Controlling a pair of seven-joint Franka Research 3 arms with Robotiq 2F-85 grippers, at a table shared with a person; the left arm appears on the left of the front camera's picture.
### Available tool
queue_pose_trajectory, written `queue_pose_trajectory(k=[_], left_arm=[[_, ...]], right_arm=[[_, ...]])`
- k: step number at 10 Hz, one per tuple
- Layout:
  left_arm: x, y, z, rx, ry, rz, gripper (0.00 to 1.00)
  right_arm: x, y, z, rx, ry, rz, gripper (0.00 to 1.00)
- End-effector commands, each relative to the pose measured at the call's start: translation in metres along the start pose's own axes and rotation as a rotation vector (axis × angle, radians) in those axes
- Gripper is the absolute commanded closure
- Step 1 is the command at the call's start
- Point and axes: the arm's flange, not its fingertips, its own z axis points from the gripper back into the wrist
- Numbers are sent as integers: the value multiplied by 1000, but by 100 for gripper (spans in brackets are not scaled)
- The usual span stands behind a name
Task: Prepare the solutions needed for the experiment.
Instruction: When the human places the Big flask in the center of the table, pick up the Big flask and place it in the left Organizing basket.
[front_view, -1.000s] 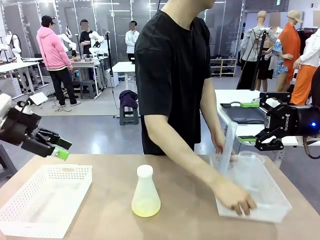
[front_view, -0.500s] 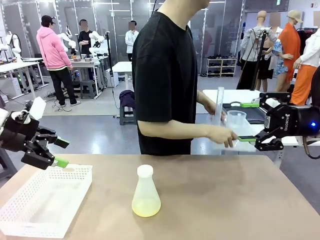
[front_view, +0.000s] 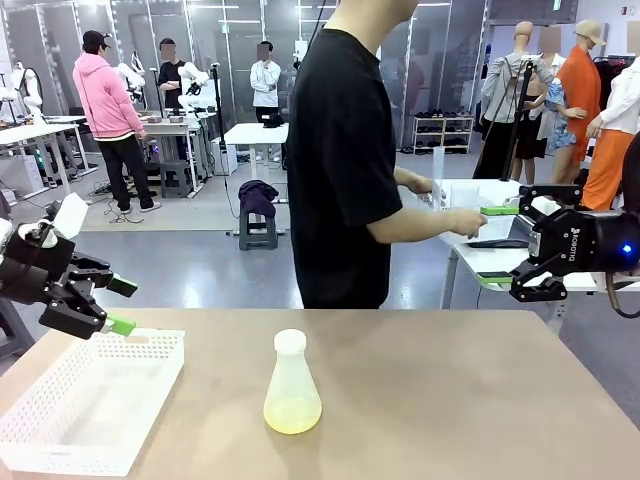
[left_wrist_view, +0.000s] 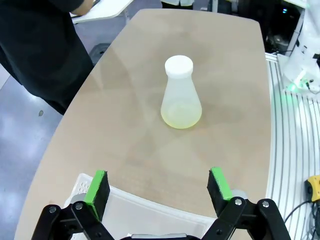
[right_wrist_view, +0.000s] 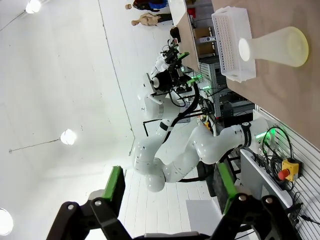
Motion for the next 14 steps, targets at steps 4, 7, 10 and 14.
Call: queue_pose_trajectory(k=[4, 7, 10, 14], left_arm=[[0, 20, -37, -88, -45, -57, 0], [-11, 32, -84, -204, -31, -180, 0], [-33, 36, -117, -392, -105, -226, 0], [-43, 39, -137, -372, -261, -98, 0]], right_arm=[[0, 1, 0, 5, -1, -8, 10], [0, 1, 0, 5, -1, -8, 10], [0, 1, 0, 5, -1, -8, 10], [0, 1, 0, 5, -1, -8, 10]])
